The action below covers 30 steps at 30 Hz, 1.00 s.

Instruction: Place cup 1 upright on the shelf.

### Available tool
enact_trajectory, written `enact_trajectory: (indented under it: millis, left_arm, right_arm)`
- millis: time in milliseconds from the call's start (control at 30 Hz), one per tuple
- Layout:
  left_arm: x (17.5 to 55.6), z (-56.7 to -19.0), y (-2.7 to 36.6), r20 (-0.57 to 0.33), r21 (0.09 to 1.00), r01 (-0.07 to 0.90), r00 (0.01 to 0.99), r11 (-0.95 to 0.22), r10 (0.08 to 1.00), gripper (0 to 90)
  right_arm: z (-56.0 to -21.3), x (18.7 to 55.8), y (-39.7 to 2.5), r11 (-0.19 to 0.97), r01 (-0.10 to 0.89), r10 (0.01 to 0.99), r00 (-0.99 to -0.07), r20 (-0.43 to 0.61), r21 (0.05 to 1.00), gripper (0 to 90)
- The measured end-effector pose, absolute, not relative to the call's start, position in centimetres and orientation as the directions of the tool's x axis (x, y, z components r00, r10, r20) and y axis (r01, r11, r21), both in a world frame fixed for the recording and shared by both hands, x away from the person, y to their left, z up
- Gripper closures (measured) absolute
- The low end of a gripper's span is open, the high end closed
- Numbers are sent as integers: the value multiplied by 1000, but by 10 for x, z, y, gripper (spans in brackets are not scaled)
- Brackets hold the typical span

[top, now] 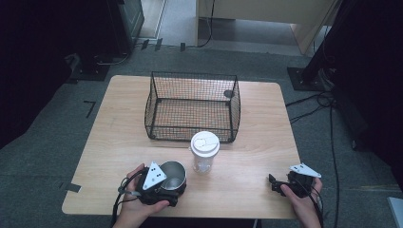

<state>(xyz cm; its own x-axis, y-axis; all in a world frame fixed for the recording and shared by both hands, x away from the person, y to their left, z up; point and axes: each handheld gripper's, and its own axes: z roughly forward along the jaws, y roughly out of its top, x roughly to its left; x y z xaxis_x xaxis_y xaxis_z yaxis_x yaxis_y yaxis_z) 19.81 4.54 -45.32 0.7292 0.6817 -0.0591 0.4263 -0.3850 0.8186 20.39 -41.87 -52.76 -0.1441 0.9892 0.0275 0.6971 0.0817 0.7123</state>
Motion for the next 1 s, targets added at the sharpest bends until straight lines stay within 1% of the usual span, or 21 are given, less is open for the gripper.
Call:
enact_trajectory:
  millis: [467,1000]
  left_arm:
    - [207,-450,54,-53,815,438,708,-380,704,77]
    - [225,-423,70,-15,853,397,668,-339,744,78]
  right_arm:
    - [-528,204,-419,82,697,989,-145,28,713,0]
    - [-528,204,-419,81,698,989,-144,29,712,0]
